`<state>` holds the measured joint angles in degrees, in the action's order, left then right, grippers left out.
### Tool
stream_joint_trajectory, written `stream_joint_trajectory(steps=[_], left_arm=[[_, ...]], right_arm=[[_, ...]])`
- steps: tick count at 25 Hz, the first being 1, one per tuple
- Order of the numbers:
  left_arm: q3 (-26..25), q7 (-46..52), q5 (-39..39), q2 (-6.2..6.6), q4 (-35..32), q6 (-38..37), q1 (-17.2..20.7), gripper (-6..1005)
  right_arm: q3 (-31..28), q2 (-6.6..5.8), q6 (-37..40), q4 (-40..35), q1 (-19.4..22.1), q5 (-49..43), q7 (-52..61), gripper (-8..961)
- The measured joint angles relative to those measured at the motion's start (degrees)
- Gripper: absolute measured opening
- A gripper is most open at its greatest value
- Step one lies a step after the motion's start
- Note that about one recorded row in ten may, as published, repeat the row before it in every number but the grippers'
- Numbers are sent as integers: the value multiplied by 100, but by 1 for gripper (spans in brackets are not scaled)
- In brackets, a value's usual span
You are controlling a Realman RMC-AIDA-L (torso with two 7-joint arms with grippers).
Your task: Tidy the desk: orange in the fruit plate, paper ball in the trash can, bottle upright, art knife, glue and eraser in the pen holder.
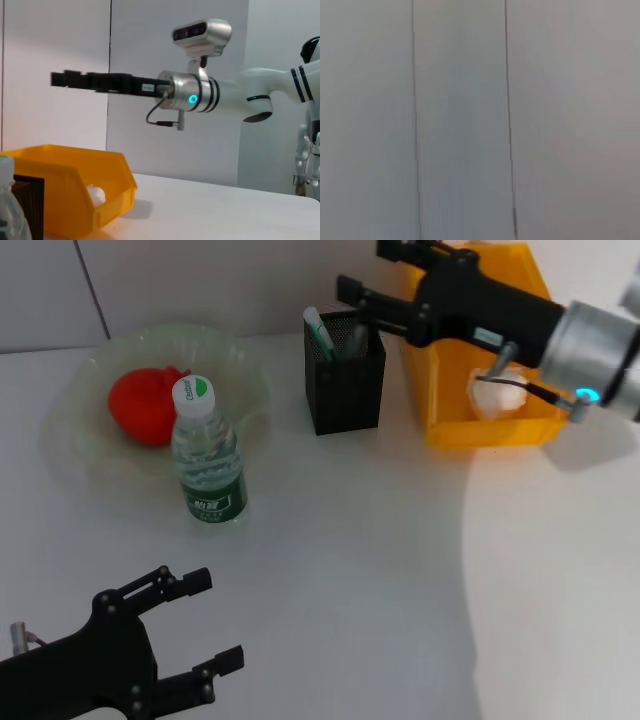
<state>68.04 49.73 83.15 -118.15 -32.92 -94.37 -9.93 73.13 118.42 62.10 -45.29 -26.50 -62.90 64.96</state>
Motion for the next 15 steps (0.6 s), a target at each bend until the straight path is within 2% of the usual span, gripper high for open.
stream_joint_trajectory(steps=[2, 3, 4, 5, 6, 8, 9, 10, 13, 15], left_arm=[[-17, 1, -1, 7, -13, -41, 18, 812], [-90, 6, -3, 50, -26, -171, 54, 812], [-102, 36, -2, 81, -16, -187, 59, 812], [-102, 36, -2, 81, -16, -187, 59, 812], [-102, 36, -2, 81, -16, -187, 59, 812], [-102, 36, -2, 81, -16, -187, 59, 813], [-107, 161, -1, 147, 0, -213, 22, 813], [-107, 177, -1, 160, 0, -214, 4, 813], [-108, 207, 0, 167, -19, -189, -45, 813], [-108, 257, 1, 187, -3, -187, -130, 813]], right_arm=[[-393, -143, 772, -156, 289, -197, 371, 711], [-598, -233, 1206, -162, 383, -386, 517, 728], [-1083, -420, 2067, -17, 486, -894, 676, 745], [-1083, -420, 2067, -17, 486, -894, 676, 762], [-1594, -564, 2887, 240, 509, -1614, 681, 779], [-1779, -608, 3165, 333, 507, -1909, 670, 812], [-2155, -692, 3761, 457, 480, -2754, 632, 829], [-2155, -692, 3761, 457, 480, -2754, 632, 829], [-2357, -728, 4245, 506, 433, -3736, 593, 828], [-2356, -700, 4297, 552, 401, -4006, 579, 827]])
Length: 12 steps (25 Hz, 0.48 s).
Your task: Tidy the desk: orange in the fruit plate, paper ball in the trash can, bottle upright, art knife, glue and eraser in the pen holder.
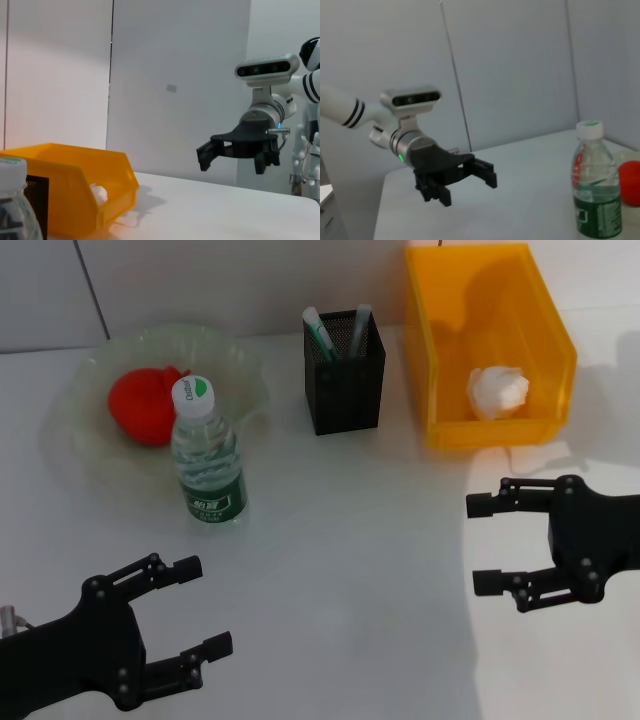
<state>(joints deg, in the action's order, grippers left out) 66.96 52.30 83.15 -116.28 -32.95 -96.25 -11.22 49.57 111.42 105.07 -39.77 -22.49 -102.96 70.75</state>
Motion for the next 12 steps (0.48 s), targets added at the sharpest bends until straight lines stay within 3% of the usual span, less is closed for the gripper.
stream_joint_trajectory(steps=[3, 4, 5, 6, 12], left_arm=[[22, 152, -1, 17, 17, 1, -106, 813], [31, 192, 0, 17, 19, 0, -126, 812], [41, 231, 0, 17, 22, 1, -143, 812], [40, 246, -1, 18, 24, -2, -152, 812], [24, 369, -1, 22, 25, -39, -161, 813]], right_arm=[[41, 96, 4, 70, -47, -134, -56, 827], [46, 195, -3, 83, -90, -291, -93, 827], [46, 195, -3, 83, -90, -291, -93, 826], [37, 300, -22, 88, -156, -538, -104, 826], [19, 496, -225, 90, -286, -826, -106, 826]])
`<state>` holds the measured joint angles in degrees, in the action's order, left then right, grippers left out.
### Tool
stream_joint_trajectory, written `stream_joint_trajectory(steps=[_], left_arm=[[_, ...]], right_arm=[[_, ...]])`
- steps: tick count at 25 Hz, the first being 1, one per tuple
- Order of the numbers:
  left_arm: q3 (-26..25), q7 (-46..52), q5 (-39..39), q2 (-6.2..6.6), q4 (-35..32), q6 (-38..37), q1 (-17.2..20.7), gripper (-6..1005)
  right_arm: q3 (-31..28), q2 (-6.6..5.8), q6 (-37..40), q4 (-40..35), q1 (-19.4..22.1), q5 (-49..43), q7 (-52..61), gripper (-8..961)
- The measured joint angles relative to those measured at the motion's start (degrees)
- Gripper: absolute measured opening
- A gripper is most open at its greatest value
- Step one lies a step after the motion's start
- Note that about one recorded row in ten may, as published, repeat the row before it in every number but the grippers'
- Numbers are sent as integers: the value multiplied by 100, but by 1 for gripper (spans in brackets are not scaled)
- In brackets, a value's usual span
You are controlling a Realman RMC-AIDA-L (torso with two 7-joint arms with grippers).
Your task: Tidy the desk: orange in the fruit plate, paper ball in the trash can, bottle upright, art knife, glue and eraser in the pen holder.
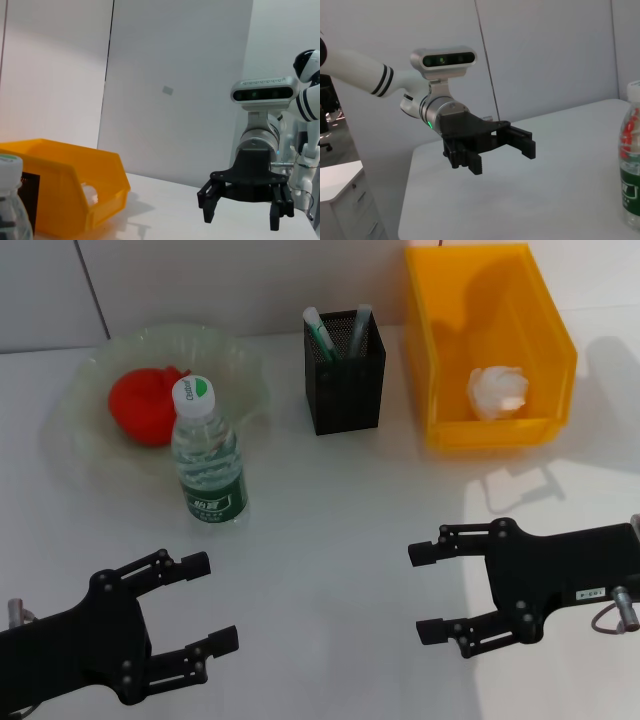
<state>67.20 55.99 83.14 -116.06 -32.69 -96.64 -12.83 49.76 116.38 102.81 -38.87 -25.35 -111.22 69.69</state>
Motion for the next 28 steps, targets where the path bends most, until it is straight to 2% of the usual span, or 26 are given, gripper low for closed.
stream_joint_trajectory(steps=[12, 28], left_arm=[[39, 115, 2, 7, 0, -51, 35, 813], [47, 108, 9, 13, 0, -97, 53, 813]], right_arm=[[-30, 97, -89, 27, -48, 7, 1, 826], [-46, 121, -114, 29, -101, 19, 35, 826]])
